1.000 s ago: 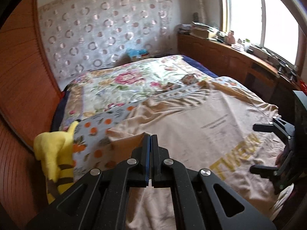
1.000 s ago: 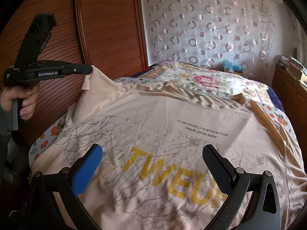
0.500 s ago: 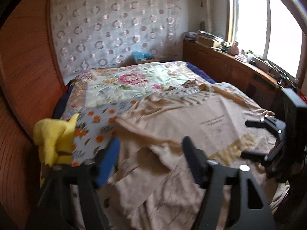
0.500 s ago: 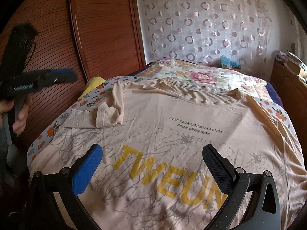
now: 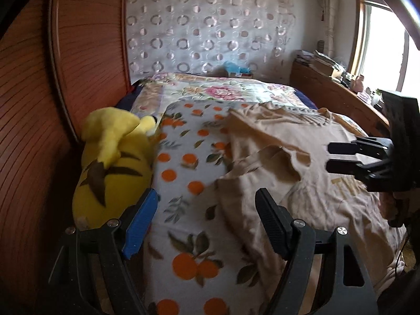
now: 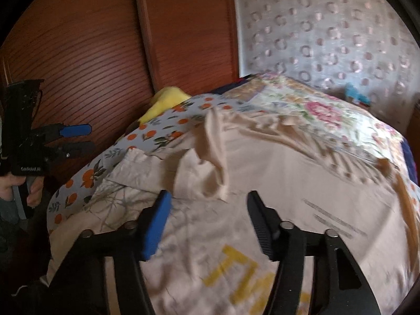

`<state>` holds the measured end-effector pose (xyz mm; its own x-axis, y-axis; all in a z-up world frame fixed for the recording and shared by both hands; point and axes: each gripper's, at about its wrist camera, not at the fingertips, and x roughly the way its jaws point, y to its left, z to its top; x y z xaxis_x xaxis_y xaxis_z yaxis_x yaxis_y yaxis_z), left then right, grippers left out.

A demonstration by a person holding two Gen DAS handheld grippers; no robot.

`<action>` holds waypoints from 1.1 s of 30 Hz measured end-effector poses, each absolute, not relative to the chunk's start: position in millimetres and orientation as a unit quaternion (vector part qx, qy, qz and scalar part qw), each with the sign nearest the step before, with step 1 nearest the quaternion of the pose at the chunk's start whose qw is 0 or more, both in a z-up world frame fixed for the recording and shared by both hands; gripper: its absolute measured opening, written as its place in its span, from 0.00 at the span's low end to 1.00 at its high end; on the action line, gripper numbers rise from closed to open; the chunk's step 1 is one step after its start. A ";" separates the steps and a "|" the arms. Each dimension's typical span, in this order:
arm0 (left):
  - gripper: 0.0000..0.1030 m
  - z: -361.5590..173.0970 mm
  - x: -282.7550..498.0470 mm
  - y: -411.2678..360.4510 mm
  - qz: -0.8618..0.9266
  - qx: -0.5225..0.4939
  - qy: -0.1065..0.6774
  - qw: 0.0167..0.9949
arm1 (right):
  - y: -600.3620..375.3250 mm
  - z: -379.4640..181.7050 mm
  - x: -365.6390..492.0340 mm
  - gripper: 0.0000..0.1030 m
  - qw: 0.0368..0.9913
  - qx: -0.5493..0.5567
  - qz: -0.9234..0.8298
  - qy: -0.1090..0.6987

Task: Fold small clothes

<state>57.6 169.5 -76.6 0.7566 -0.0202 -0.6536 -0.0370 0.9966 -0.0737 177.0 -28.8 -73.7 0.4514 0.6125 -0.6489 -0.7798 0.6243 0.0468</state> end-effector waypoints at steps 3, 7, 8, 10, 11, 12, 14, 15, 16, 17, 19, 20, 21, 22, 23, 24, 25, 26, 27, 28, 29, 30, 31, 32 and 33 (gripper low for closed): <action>0.75 -81.9 54.6 171.1 0.010 -0.039 0.350 0.936 | -4.6 -83.8 189.6 0.43 0.829 -0.148 0.424 0.333; 0.75 -84.3 51.4 172.5 0.009 -0.037 0.351 0.936 | 11.9 -93.2 194.8 0.35 0.825 -0.175 0.420 0.336; 0.75 -84.7 50.9 172.2 0.008 -0.037 0.351 0.935 | 13.8 -93.3 194.8 0.34 0.826 -0.179 0.417 0.335; 0.75 -84.9 49.4 172.6 0.007 -0.036 0.351 0.936 | 16.3 -96.7 195.9 0.31 0.825 -0.186 0.416 0.335; 0.75 -85.4 49.4 172.0 0.006 -0.036 0.351 0.936 | 20.8 -98.3 195.5 0.27 0.824 -0.190 0.415 0.334; 0.75 -86.0 49.6 171.3 0.005 -0.036 0.352 0.935 | 27.7 -99.7 195.1 0.24 0.823 -0.197 0.415 0.334; 0.75 -86.2 50.6 170.3 0.004 -0.036 0.353 0.935 | 32.1 -99.5 192.8 0.05 0.822 -0.216 0.410 0.330; 0.75 -86.4 51.0 169.5 0.004 -0.037 0.354 0.935 | 30.4 -99.3 191.1 0.05 0.826 -0.221 0.406 0.322; 0.75 -86.5 51.4 168.6 0.002 -0.037 0.354 0.935 | 29.9 -96.9 189.4 0.04 0.828 -0.220 0.407 0.317; 0.75 -86.1 51.6 167.4 0.001 -0.038 0.354 0.935 | 28.1 -94.0 188.5 0.03 0.829 -0.217 0.410 0.312; 0.75 -86.1 52.7 164.0 -0.002 -0.037 0.355 0.934 | 18.4 -86.7 185.3 0.03 0.838 -0.210 0.409 0.295; 0.75 -86.2 53.7 162.3 -0.002 -0.034 0.356 0.934 | 14.4 -84.1 185.1 0.03 0.840 -0.206 0.408 0.292; 0.75 -86.4 54.0 160.9 -0.003 -0.033 0.356 0.934 | 7.7 -80.2 183.4 0.03 0.843 -0.200 0.407 0.289; 0.75 -86.4 54.5 159.7 -0.003 -0.032 0.357 0.934 | 1.5 -76.5 183.2 0.03 0.847 -0.195 0.405 0.284; 0.75 -86.1 55.1 158.2 -0.005 -0.031 0.357 0.934 | -4.4 -73.3 182.6 0.03 0.849 -0.191 0.405 0.279; 0.75 -85.6 55.6 156.3 -0.007 -0.030 0.356 0.934 | -10.1 -70.6 181.4 0.03 0.852 -0.190 0.403 0.276; 0.75 -85.3 56.0 155.3 -0.007 -0.030 0.356 0.934 | -15.7 -68.5 181.0 0.03 0.855 -0.189 0.399 0.272; 0.75 -85.0 56.2 153.9 -0.009 -0.030 0.356 0.934 | -19.6 -67.3 181.3 0.03 0.857 -0.189 0.396 0.270; 0.75 -84.8 56.0 152.5 -0.010 -0.030 0.356 0.934 | -23.4 -66.8 181.5 0.03 0.859 -0.188 0.393 0.269; 0.75 -84.6 56.4 151.3 -0.011 -0.030 0.356 0.934 | -27.7 -67.1 182.9 0.03 0.861 -0.187 0.388 0.270; 0.75 -84.2 56.6 149.6 -0.012 -0.031 0.356 0.934 | -30.1 -67.2 185.7 0.03 0.862 -0.185 0.385 0.271; 0.75 -83.9 57.2 148.1 -0.014 -0.030 0.357 0.934 | -33.5 -68.7 187.4 0.03 0.863 -0.183 0.383 0.274; 0.75 -83.5 57.7 146.5 -0.015 -0.030 0.357 0.934 | -35.6 -70.1 189.5 0.03 0.864 -0.183 0.380 0.275; 0.75 -83.0 58.1 145.0 -0.016 -0.031 0.357 0.934 | -37.2 -71.9 191.2 0.03 0.865 -0.185 0.376 0.276; 0.75 -82.7 58.8 143.6 -0.019 -0.031 0.357 0.934 | -39.4 -73.8 190.3 0.03 0.865 -0.185 0.373 0.279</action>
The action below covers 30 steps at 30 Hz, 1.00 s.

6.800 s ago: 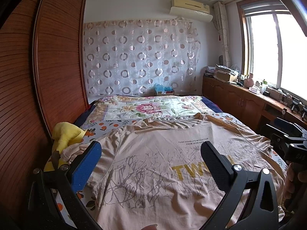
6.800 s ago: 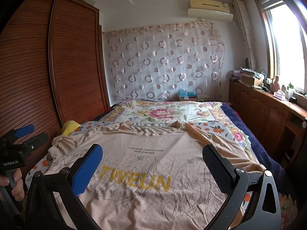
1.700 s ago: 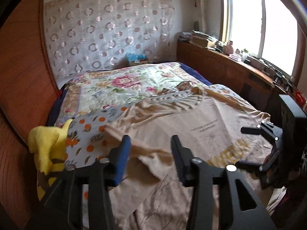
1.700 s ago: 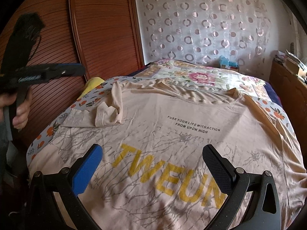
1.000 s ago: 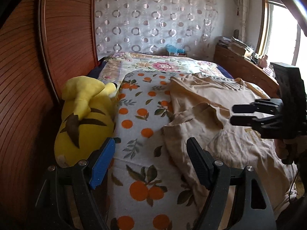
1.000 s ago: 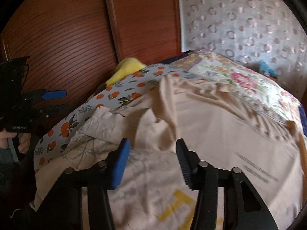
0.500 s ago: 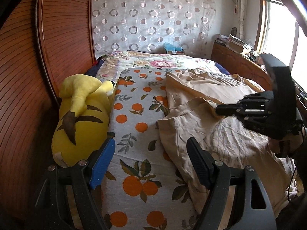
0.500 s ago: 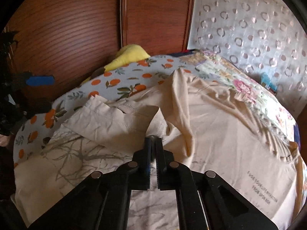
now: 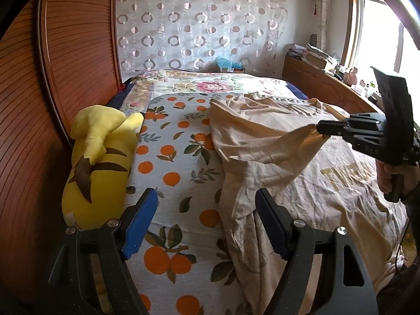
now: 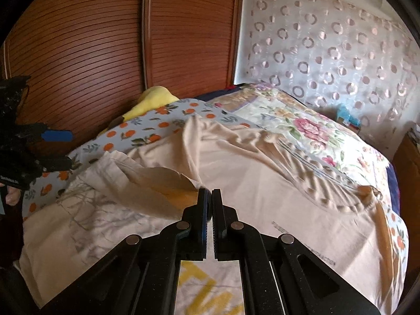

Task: Fold small clothes

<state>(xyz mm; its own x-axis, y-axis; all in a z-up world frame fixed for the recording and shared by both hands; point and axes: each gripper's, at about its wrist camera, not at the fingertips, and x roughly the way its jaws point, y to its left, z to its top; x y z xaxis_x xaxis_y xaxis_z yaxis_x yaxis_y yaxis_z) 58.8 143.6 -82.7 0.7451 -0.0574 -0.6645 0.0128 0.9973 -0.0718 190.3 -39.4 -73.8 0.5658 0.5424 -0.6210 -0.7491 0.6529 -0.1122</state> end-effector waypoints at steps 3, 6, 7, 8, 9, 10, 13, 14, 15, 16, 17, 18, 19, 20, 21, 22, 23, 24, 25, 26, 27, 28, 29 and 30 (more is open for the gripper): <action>0.75 -82.2 61.8 138.6 -0.025 -0.033 0.356 0.933 | -47.1 -80.2 188.2 0.03 0.863 -0.177 0.369 0.295; 0.75 -82.8 67.2 131.5 -0.030 -0.030 0.356 0.933 | -57.3 -85.3 188.5 0.10 0.868 -0.170 0.355 0.304; 0.75 -82.8 69.2 129.3 -0.033 -0.031 0.356 0.933 | -62.9 -86.0 187.7 0.19 0.870 -0.169 0.347 0.305; 0.75 -83.0 72.0 126.7 -0.036 -0.032 0.356 0.933 | -71.5 -84.2 186.2 0.29 0.873 -0.168 0.341 0.306; 0.75 -83.0 73.9 124.7 -0.040 -0.033 0.356 0.933 | -77.7 -83.8 185.1 0.34 0.876 -0.167 0.333 0.306; 0.75 -82.9 75.8 122.0 -0.046 -0.035 0.355 0.933 | -83.4 -83.2 183.3 0.49 0.879 -0.165 0.327 0.307; 0.64 -83.2 85.7 113.3 -0.069 -0.040 0.357 0.931 | -101.6 -81.7 174.4 0.58 0.885 -0.162 0.311 0.306; 0.58 -83.7 89.0 110.9 -0.073 -0.040 0.361 0.929 | -105.6 -80.8 171.8 0.58 0.886 -0.162 0.306 0.309; 0.54 -84.2 93.1 107.4 -0.078 -0.039 0.364 0.927 | -111.4 -81.2 168.9 0.58 0.886 -0.162 0.301 0.313; 0.51 -84.7 97.0 103.8 -0.082 -0.037 0.366 0.926 | -116.9 -82.3 166.2 0.58 0.886 -0.163 0.296 0.318; 0.47 -85.4 100.5 100.6 -0.083 -0.034 0.369 0.925 | -122.7 -83.1 164.5 0.58 0.886 -0.164 0.292 0.322; 0.44 -86.5 104.0 98.6 -0.082 -0.032 0.372 0.924 | -125.9 -85.0 162.0 0.58 0.886 -0.164 0.288 0.325; 0.42 -87.4 107.1 96.4 -0.081 -0.030 0.375 0.923 | -129.1 -86.4 161.3 0.58 0.886 -0.164 0.285 0.328; 0.40 -88.7 109.3 95.0 -0.080 -0.028 0.378 0.922 | -132.6 -89.0 159.0 0.58 0.885 -0.164 0.281 0.333; 0.39 -90.4 113.0 93.7 -0.075 -0.024 0.382 0.921 | -135.2 -91.2 157.1 0.58 0.885 -0.164 0.279 0.336; 0.38 -92.1 116.1 93.1 -0.069 -0.021 0.386 0.920 | -136.5 -92.7 157.8 0.58 0.884 -0.162 0.277 0.339; 0.38 -93.2 117.4 92.8 -0.066 -0.020 0.388 0.919 | -137.9 -94.0 158.5 0.58 0.884 -0.162 0.276 0.342; 0.37 -94.5 119.0 93.1 -0.062 -0.020 0.391 0.918 | -139.4 -96.8 157.5 0.58 0.884 -0.162 0.273 0.344; 0.35 -95.4 119.5 93.9 -0.061 -0.021 0.392 0.918 | -138.9 -98.0 157.5 0.58 0.883 -0.163 0.270 0.347; 0.26 -96.1 119.6 94.5 -0.060 -0.022 0.393 0.917 | -139.3 -99.7 157.4 0.58 0.883 -0.163 0.268 0.350; 0.17 -97.0 119.1 94.8 -0.060 -0.022 0.394 0.917 | -138.4 -101.3 158.0 0.58 0.881 -0.162 0.267 0.355; 0.12 -97.6 118.0 95.0 -0.059 -0.020 0.395 0.917 | -138.7 -101.3 158.1 0.58 0.881 -0.159 0.265 0.359; 0.09 -97.5 115.4 94.3 -0.060 -0.019 0.395 0.917 | -138.9 -100.2 158.0 0.58 0.881 -0.156 0.264 0.360; 0.08 -97.0 113.2 93.9 -0.063 -0.018 0.393 0.917 | -140.5 -100.2 157.6 0.58 0.881 -0.156 0.263 0.362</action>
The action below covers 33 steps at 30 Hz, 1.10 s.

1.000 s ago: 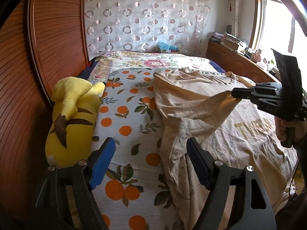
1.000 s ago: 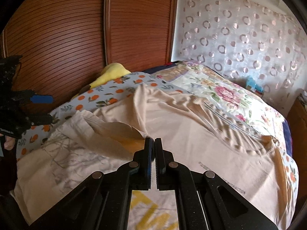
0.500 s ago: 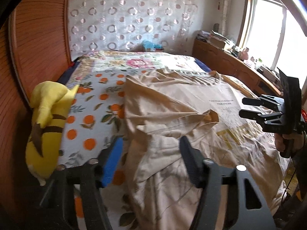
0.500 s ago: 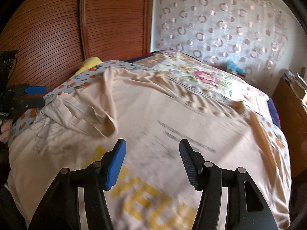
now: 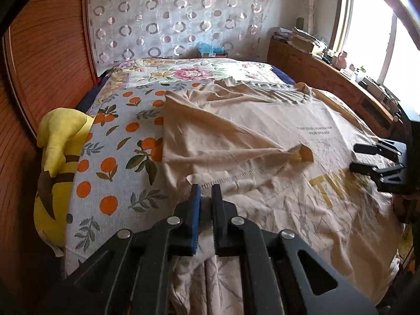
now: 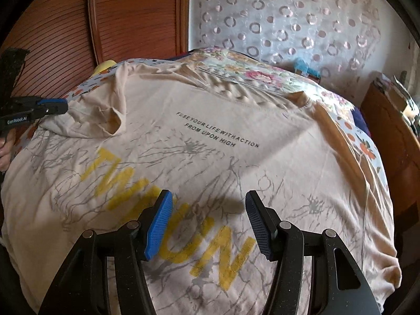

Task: Fold small clothes
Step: 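Grasp the shirt hem with the left tool and fold it inward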

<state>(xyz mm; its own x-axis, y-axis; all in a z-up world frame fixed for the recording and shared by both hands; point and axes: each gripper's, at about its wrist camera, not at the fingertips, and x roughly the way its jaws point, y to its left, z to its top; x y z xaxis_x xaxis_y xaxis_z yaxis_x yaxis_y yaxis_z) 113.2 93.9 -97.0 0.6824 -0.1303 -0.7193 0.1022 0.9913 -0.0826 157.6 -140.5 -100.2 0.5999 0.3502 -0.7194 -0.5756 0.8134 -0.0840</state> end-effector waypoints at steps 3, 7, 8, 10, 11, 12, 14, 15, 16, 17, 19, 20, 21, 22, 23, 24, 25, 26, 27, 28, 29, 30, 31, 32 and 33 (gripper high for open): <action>0.08 -93.0 99.8 88.7 -0.072 -0.011 0.386 0.920 | -140.9 -99.1 158.8 0.58 0.878 -0.149 0.265 0.369; 0.08 -86.5 80.9 80.1 -0.081 -0.001 0.374 0.924 | -141.3 -94.9 160.3 0.58 0.878 -0.144 0.265 0.372; 0.07 -85.5 76.6 77.5 -0.083 0.000 0.373 0.924 | -140.5 -93.7 164.5 0.58 0.878 -0.144 0.265 0.371; 0.08 -84.4 70.8 73.0 -0.085 0.004 0.371 0.925 | -140.0 -93.8 165.0 0.58 0.878 -0.145 0.264 0.371; 0.08 -84.9 68.9 70.5 -0.086 0.006 0.372 0.924 | -139.9 -94.1 166.4 0.58 0.878 -0.145 0.265 0.371; 0.08 -85.3 68.1 68.4 -0.087 0.008 0.374 0.923 | -139.8 -94.1 166.0 0.58 0.878 -0.144 0.265 0.371; 0.08 -87.1 67.4 65.6 -0.087 0.011 0.377 0.922 | -140.7 -95.2 168.5 0.58 0.878 -0.143 0.266 0.372; 0.08 -87.9 66.2 64.3 -0.088 0.012 0.377 0.922 | -141.2 -96.5 172.1 0.58 0.878 -0.142 0.266 0.372; 0.08 -88.7 65.1 63.4 -0.089 0.012 0.378 0.921 | -141.5 -96.8 172.2 0.58 0.878 -0.142 0.266 0.372; 0.08 -89.8 63.5 62.1 -0.091 0.011 0.379 0.921 | -141.6 -96.9 172.8 0.58 0.878 -0.142 0.266 0.372; 0.08 -92.0 60.4 61.4 -0.094 0.011 0.380 0.920 | -142.5 -97.0 173.3 0.58 0.878 -0.142 0.266 0.372; 0.08 -93.3 58.7 61.1 -0.094 0.011 0.380 0.920 | -143.2 -96.9 174.0 0.58 0.878 -0.142 0.266 0.372; 0.08 -95.2 56.8 60.8 -0.094 0.010 0.382 0.920 | -144.1 -97.3 174.2 0.58 0.878 -0.141 0.266 0.372; 0.08 -97.2 55.1 61.1 -0.093 0.009 0.384 0.919 | -144.9 -97.4 175.1 0.58 0.878 -0.141 0.267 0.373; 0.08 -98.7 52.0 61.7 -0.093 0.004 0.384 0.919 | -144.9 -97.0 175.2 0.59 0.877 -0.141 0.267 0.373; 0.08 -99.0 49.5 62.3 -0.093 0.000 0.383 0.919 | -145.6 -96.9 175.3 0.59 0.877 -0.140 0.267 0.373; 0.08 -98.9 46.7 62.7 -0.094 -0.004 0.382 0.920 | -146.4 -97.2 175.6 0.59 0.877 -0.139 0.267 0.374; 0.08 -98.1 43.6 63.2 -0.093 -0.007 0.379 0.921 | -147.1 -97.4 175.8 0.59 0.877 -0.138 0.268 0.374; 0.08 -96.3 39.7 64.0 -0.092 -0.010 0.375 0.922 | -147.2 -97.3 176.0 0.59 0.877 -0.138 0.268 0.374; 0.08 -94.4 37.9 64.8 -0.091 -0.012 0.372 0.924 | -147.6 -97.3 176.1 0.59 0.877 -0.138 0.268 0.374; 0.14 -92.4 37.0 65.5 -0.089 -0.012 0.370 0.925 | -146.9 -96.7 175.8 0.59 0.877 -0.139 0.267 0.374; 0.19 -89.4 34.6 66.5 -0.083 -0.012 0.365 0.927 | -146.2 -96.3 175.2 0.59 0.878 -0.141 0.266 0.373; 0.23 -86.9 33.1 67.3 -0.081 -0.011 0.360 0.929 | -146.0 -96.2 174.4 0.59 0.878 -0.144 0.264 0.371; 0.34 -84.4 32.0 67.2 -0.080 -0.010 0.356 0.931 | -143.8 -95.4 173.1 0.59 0.879 -0.148 0.262 0.369; 0.46 -80.5 29.9 68.2 -0.079 -0.010 0.348 0.934 | -142.1 -94.3 171.2 0.59 0.881 -0.152 0.263 0.364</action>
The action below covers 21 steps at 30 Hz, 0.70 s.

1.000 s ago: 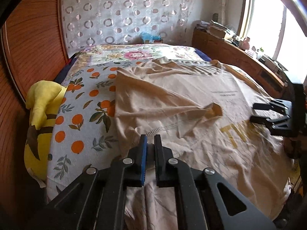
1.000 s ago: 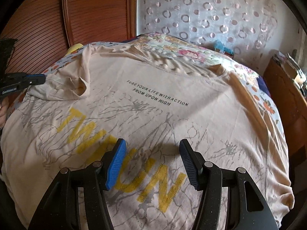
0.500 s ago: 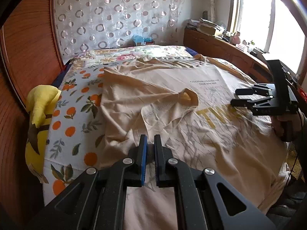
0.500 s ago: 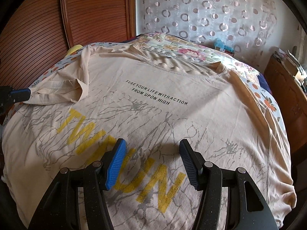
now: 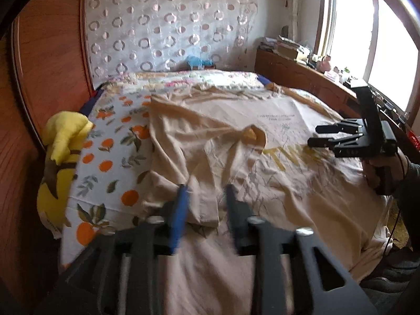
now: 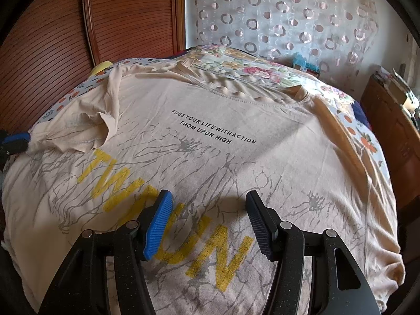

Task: Fold small clothes

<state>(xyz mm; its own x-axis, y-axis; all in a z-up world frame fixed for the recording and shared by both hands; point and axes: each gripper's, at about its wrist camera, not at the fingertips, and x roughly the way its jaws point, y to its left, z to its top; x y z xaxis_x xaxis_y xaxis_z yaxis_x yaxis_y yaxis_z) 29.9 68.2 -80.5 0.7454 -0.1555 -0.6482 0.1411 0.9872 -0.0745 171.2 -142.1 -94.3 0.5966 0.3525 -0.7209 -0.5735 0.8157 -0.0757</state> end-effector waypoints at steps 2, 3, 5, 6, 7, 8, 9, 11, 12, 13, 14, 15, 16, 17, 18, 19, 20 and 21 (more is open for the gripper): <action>0.58 -74.8 28.2 70.8 -0.078 -0.013 0.338 0.938 | -137.4 -91.0 168.3 0.59 0.878 -0.143 0.280 0.360; 0.68 -72.1 27.6 72.4 -0.077 -0.016 0.334 0.939 | -133.3 -88.5 167.0 0.59 0.877 -0.139 0.291 0.357; 0.76 -68.5 27.0 75.2 -0.076 -0.021 0.326 0.942 | -122.1 -83.0 164.9 0.59 0.875 -0.138 0.308 0.347; 0.76 -66.7 26.5 76.3 -0.075 -0.023 0.323 0.943 | -115.3 -80.2 165.1 0.59 0.873 -0.136 0.319 0.343; 0.76 -65.6 26.3 77.1 -0.074 -0.024 0.322 0.944 | -106.2 -77.3 165.5 0.59 0.870 -0.131 0.335 0.338; 0.76 -65.2 26.3 77.2 -0.072 -0.023 0.321 0.944 | -99.5 -75.9 166.4 0.58 0.867 -0.128 0.345 0.336; 0.76 -65.0 26.0 77.6 -0.067 -0.022 0.320 0.945 | -91.2 -75.1 167.9 0.57 0.864 -0.127 0.355 0.333; 0.76 -64.6 24.7 78.6 -0.057 -0.019 0.316 0.947 | -74.1 -77.2 172.7 0.53 0.858 -0.132 0.368 0.334; 0.76 -64.8 24.7 79.1 -0.055 -0.019 0.317 0.947 | -66.4 -79.4 176.4 0.51 0.856 -0.136 0.370 0.336; 0.76 -65.1 24.5 80.2 -0.056 -0.021 0.317 0.947 | -58.2 -82.8 179.3 0.46 0.852 -0.144 0.372 0.338; 0.76 -65.2 24.5 81.2 -0.056 -0.023 0.317 0.947 | -52.1 -86.3 181.8 0.40 0.850 -0.153 0.374 0.339; 0.76 -65.7 24.5 82.0 -0.056 -0.025 0.317 0.947 | -46.7 -90.8 184.8 0.36 0.848 -0.164 0.374 0.339; 0.76 -66.2 24.5 82.5 -0.055 -0.026 0.317 0.947 | -42.6 -94.8 187.1 0.27 0.845 -0.172 0.374 0.342; 0.76 -66.8 24.6 83.0 -0.055 -0.027 0.316 0.947 | -40.6 -97.8 189.0 0.15 0.842 -0.177 0.375 0.345; 0.76 -66.8 24.5 83.6 -0.055 -0.029 0.316 0.947 | -39.8 -101.1 190.6 0.11 0.839 -0.180 0.378 0.346; 0.76 -67.3 24.6 83.7 -0.055 -0.029 0.317 0.946 | -38.9 -100.8 192.0 0.07 0.839 -0.179 0.381 0.345; 0.76 -67.5 24.6 83.6 -0.056 -0.029 0.317 0.946 | -41.3 -97.6 192.2 0.03 0.840 -0.175 0.383 0.342; 0.76 -67.8 24.1 82.9 -0.056 -0.029 0.317 0.946 | -43.6 -95.3 193.0 0.03 0.844 -0.172 0.379 0.338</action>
